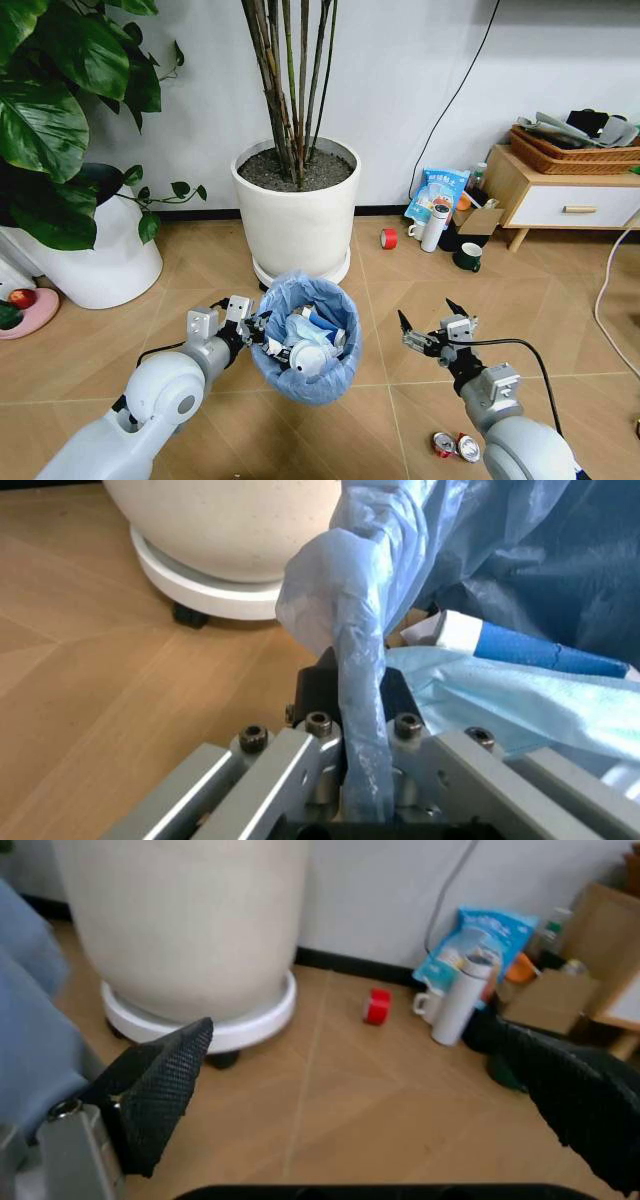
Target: Pick up the trash bin and place the garbage on the floor into it.
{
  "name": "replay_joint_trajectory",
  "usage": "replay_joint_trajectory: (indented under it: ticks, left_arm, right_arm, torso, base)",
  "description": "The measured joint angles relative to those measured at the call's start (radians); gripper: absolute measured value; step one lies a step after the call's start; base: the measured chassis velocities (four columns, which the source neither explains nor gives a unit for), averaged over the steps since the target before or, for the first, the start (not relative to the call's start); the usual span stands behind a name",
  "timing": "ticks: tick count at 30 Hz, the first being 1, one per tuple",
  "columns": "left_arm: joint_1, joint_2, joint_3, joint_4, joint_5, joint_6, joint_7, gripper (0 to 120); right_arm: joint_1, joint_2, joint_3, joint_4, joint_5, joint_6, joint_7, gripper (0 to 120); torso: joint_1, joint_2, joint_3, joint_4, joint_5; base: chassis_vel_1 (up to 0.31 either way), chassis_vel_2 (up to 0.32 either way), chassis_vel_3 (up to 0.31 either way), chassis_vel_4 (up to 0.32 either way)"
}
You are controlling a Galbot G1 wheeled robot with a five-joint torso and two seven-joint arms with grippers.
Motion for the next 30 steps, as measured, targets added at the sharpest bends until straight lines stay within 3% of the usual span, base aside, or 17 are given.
replay_joint_trajectory:
  ticks: [9, 12, 17, 25, 30]
  left_arm:
    - [-0.006, 0.006, -0.004, 0.002, -0.003, -0.002, 0.007, 0]
    - [-0.007, 0.009, -0.003, 0.008, -0.004, -0.002, 0.016, 0]
    - [-0.010, 0.003, 0.004, 0.020, 0.005, -0.006, 0.029, 0]
    - [-0.014, -0.018, 0.013, 0.035, 0.026, -0.010, 0.047, 0]
    - [-0.016, -0.024, 0.013, 0.036, 0.031, -0.012, 0.050, 0]
  right_arm:
    - [-0.119, 0.019, 0.149, -0.082, 0.036, 0.058, -0.072, 100]
    - [-0.173, 0.011, 0.252, -0.162, 0.033, 0.135, -0.241, 100]
    - [-0.220, -0.023, 0.348, -0.235, 0.038, 0.179, -0.400, 100]
    - [-0.266, -0.090, 0.384, -0.331, 0.026, 0.192, -0.529, 100]
    - [-0.267, -0.131, 0.333, -0.397, -0.028, 0.194, -0.569, 100]
  torso:
    - [0.000, 0.000, 0.000, -0.0004, 0.0003]
    - [0.000, 0.000, 0.000, -0.0003, 0.0005]
    - [0.000, 0.000, 0.000, -0.0003, 0.0003]
    - [0.000, 0.000, 0.000, -0.0002, 0.0004]
    - [0.000, 0.000, 0.000, -0.0002, 0.0005]
  base:
    - [0.000, 0.000, 0.000, 0.000]
    - [0.000, 0.000, 0.000, 0.000]
    - [0.000, 0.000, 0.000, 0.000]
    - [0.000, 0.000, 0.000, 0.000]
    - [0.000, 0.000, 0.000, 0.000]
